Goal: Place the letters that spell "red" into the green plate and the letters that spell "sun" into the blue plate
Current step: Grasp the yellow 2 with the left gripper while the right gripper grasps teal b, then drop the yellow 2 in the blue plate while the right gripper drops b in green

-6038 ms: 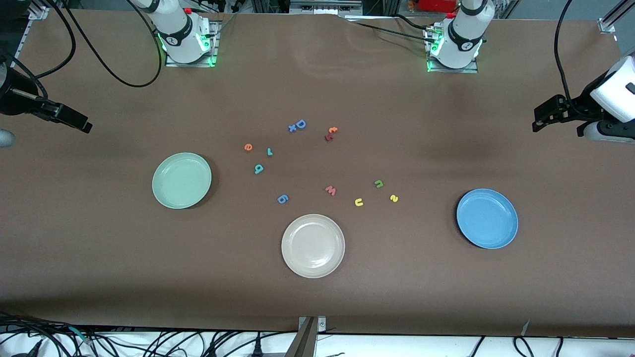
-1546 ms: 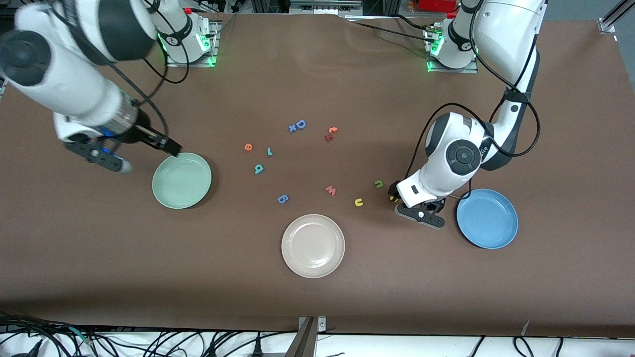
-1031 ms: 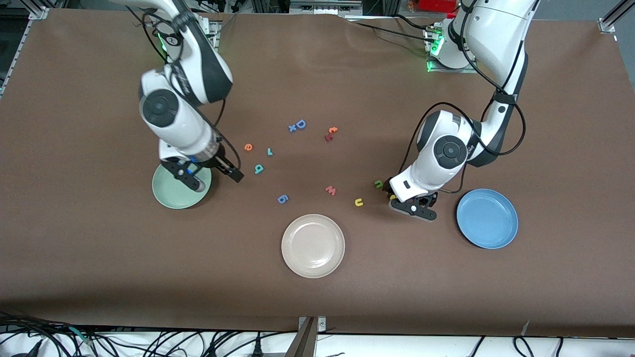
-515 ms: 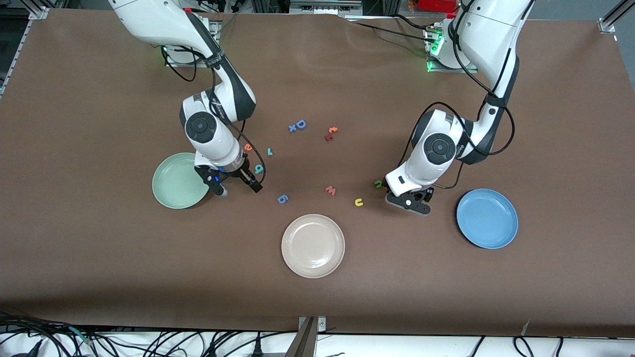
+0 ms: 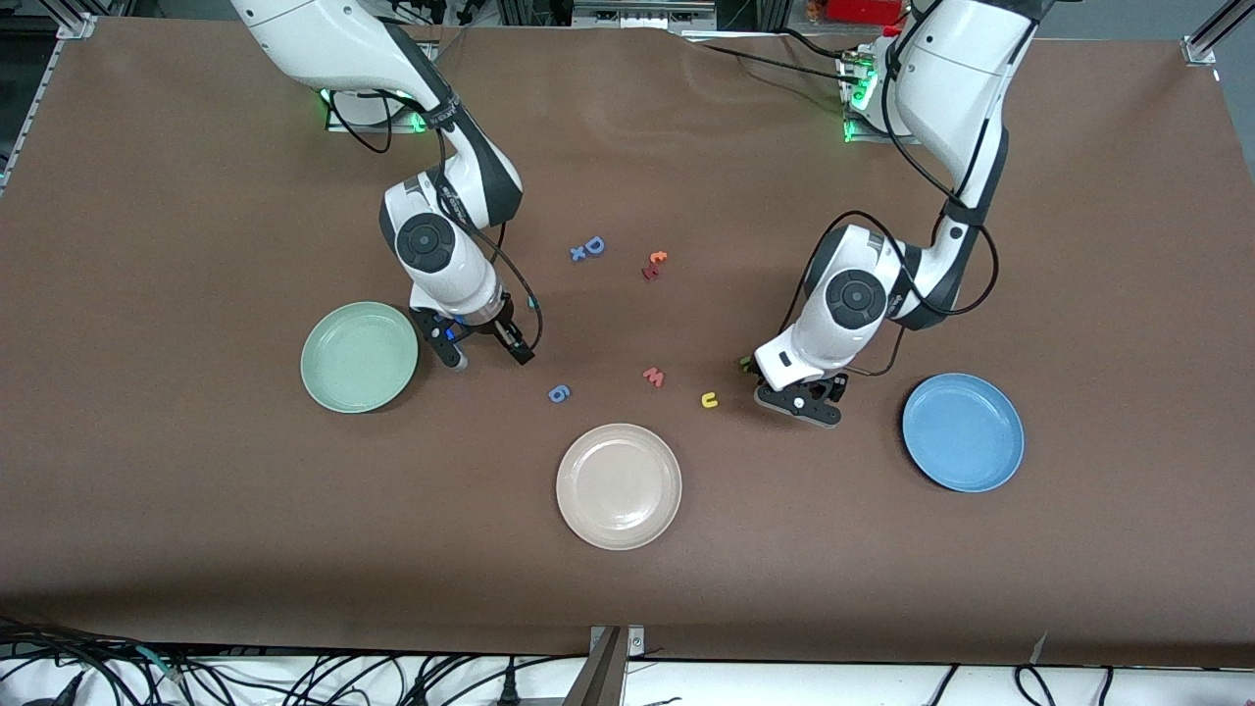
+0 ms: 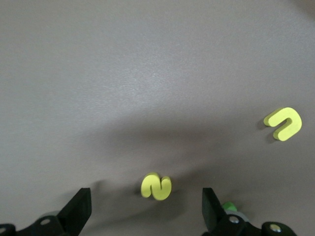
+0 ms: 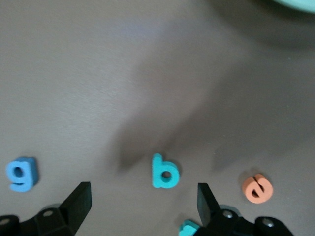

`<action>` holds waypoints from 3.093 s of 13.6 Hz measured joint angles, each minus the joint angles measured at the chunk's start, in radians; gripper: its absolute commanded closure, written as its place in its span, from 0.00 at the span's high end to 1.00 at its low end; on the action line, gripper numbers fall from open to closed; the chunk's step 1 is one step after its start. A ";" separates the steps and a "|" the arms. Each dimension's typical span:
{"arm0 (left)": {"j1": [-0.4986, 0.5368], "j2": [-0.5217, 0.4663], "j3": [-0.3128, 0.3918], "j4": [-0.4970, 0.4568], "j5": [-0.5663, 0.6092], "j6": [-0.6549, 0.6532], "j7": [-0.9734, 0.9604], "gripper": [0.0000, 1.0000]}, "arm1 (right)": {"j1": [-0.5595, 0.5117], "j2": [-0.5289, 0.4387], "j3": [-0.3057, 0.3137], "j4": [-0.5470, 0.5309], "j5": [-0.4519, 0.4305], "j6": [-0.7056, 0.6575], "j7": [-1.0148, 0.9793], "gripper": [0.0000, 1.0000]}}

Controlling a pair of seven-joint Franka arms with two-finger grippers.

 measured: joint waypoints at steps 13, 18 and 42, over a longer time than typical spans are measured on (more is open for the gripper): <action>-0.006 0.013 0.003 0.005 0.000 0.025 -0.013 0.18 | 0.001 0.027 0.007 -0.022 0.000 0.022 0.031 0.87; -0.006 0.012 0.004 0.005 0.000 0.025 -0.016 0.00 | 0.002 0.032 0.007 -0.022 0.000 0.024 0.032 0.27; 0.412 -0.031 0.026 0.189 0.002 -0.307 0.785 1.00 | -0.043 -0.137 -0.298 -0.038 0.022 -0.323 -0.561 0.30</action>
